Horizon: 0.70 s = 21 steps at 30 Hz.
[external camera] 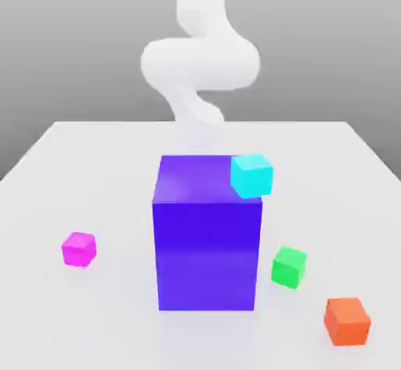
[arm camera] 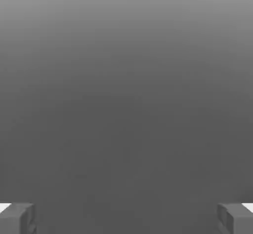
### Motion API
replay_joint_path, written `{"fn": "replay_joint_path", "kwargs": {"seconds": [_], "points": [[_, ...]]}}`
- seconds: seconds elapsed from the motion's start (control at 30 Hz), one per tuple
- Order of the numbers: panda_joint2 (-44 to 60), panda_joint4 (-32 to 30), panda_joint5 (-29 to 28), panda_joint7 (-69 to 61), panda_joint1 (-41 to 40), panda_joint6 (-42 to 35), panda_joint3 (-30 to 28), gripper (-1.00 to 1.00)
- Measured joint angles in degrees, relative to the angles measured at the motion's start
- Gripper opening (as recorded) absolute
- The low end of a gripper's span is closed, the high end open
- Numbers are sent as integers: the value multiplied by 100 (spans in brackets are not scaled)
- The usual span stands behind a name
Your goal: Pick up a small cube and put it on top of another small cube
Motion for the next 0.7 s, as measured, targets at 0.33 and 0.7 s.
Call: {"fn": "replay_joint_path", "kwargs": {"seconds": [0.33,0.7], "points": [[2012,-1528,-217,2723,-1837,1497,-203,0],[4148,-3023,66,5063,-3309,3107,-805,0]]}}
